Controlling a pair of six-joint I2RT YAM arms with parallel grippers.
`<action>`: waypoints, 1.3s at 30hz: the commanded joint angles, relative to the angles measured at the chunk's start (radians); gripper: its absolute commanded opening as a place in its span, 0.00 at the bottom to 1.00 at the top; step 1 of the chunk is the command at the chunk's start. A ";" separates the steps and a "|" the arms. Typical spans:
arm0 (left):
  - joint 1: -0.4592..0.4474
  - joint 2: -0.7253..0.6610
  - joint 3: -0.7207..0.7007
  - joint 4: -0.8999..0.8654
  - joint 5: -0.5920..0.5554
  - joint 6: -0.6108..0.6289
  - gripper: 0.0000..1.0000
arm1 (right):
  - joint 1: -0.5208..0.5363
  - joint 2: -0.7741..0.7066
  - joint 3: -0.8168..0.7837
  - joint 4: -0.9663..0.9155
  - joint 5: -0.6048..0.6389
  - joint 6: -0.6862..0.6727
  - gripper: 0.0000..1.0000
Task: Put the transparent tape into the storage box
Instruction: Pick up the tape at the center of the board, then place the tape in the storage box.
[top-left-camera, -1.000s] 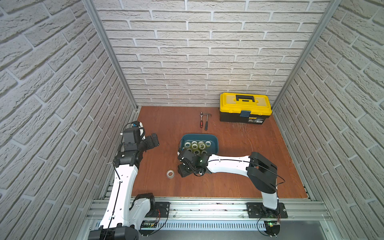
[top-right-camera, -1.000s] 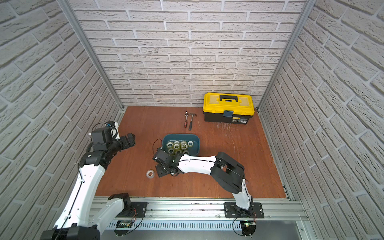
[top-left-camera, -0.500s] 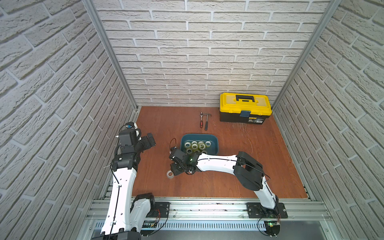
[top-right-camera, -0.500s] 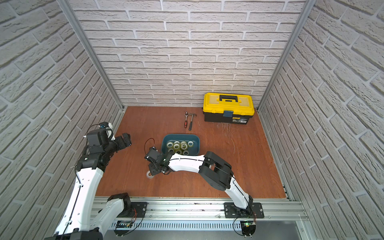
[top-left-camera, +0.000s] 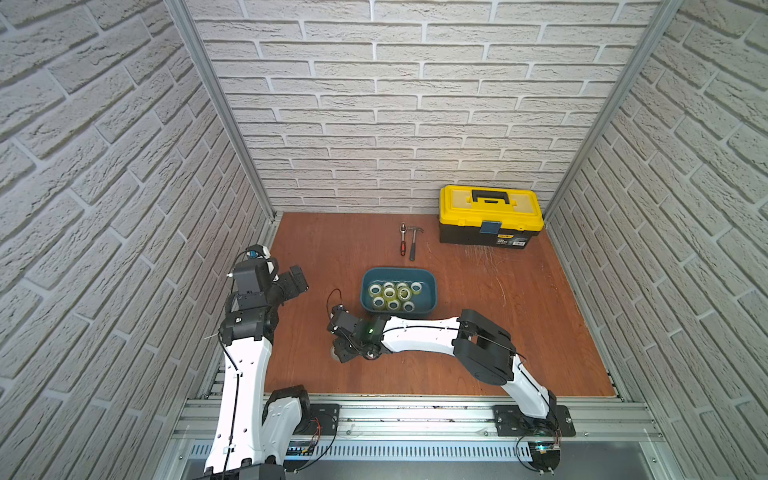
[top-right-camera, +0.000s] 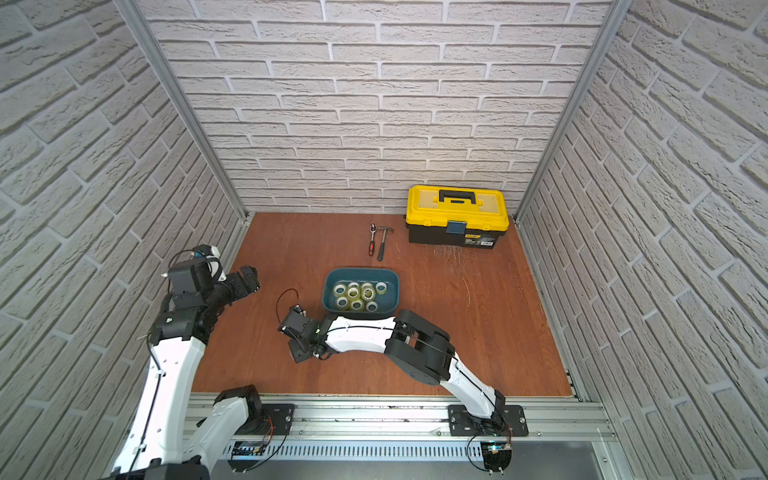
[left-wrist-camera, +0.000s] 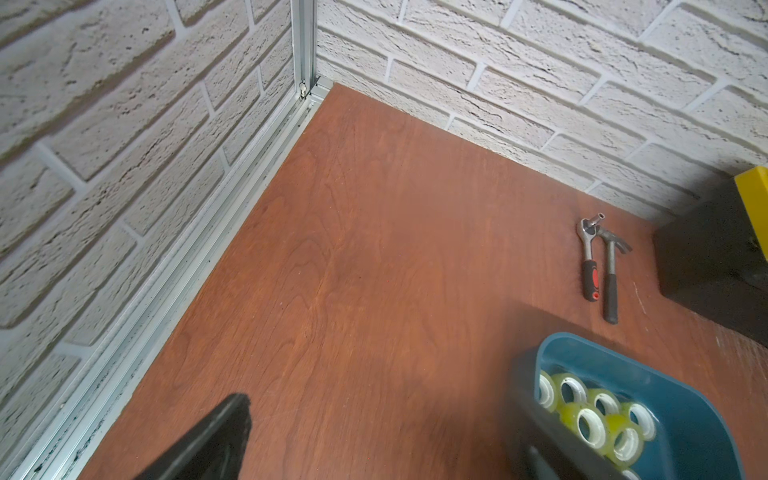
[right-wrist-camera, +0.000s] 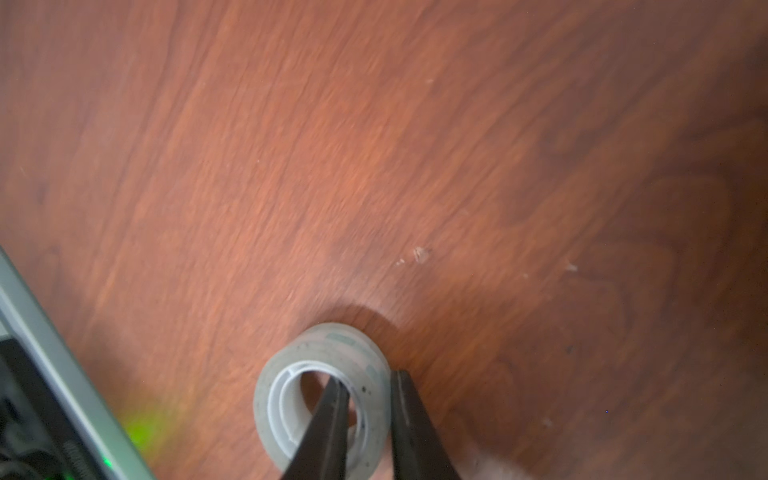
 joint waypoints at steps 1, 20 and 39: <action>0.008 -0.009 -0.014 0.031 0.020 -0.009 0.98 | 0.000 -0.019 -0.025 -0.033 0.056 -0.016 0.08; -0.052 0.037 -0.015 0.042 0.081 -0.020 0.98 | -0.331 -0.218 0.068 -0.203 0.055 -0.217 0.02; -0.079 0.052 -0.006 0.039 0.091 -0.010 0.98 | -0.413 0.034 0.257 -0.233 -0.058 -0.191 0.03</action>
